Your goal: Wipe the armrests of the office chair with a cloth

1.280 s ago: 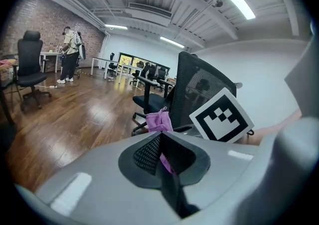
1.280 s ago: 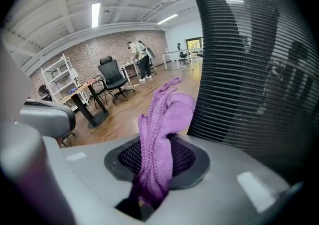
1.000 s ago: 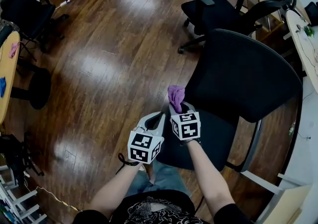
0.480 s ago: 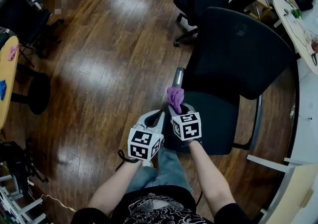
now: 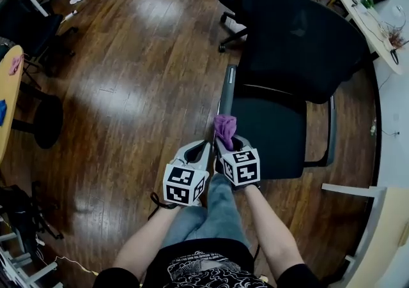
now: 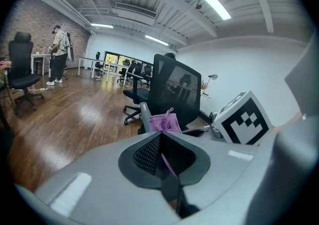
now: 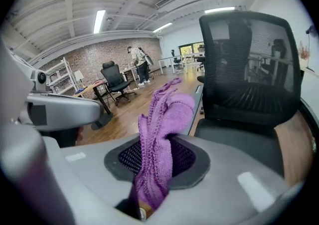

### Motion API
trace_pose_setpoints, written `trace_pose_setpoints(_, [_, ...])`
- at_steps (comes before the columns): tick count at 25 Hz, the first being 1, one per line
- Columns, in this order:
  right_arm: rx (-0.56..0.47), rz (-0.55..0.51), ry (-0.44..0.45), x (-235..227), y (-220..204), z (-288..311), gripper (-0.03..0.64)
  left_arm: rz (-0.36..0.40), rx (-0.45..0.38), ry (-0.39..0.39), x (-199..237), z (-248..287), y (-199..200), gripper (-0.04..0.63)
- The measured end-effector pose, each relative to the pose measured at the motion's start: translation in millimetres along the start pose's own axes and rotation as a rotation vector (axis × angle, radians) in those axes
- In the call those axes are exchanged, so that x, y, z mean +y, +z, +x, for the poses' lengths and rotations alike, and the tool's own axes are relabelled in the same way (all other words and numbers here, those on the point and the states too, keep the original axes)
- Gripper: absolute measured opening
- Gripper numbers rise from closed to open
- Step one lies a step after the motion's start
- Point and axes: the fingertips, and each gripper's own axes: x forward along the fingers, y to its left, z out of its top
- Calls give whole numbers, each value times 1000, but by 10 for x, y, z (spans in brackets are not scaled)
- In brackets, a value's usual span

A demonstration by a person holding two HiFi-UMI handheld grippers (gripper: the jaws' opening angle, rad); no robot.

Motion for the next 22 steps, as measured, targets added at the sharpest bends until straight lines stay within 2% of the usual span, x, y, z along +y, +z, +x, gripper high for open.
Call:
trace_pose_setpoints(10, [-72,-7,-9,388,-490,-220,95,-32,-22,-23,-99,-240,-354,5])
trace_pose_setpoints(15, [-143,-71,-53,428,-634,-195,95,-41,-30,-9,-55,-126,-530,5])
trace_pose_setpoints(22, [-165,-36,-19,376,-1077,12,95,-21,-18,14,-71,101,-879,5])
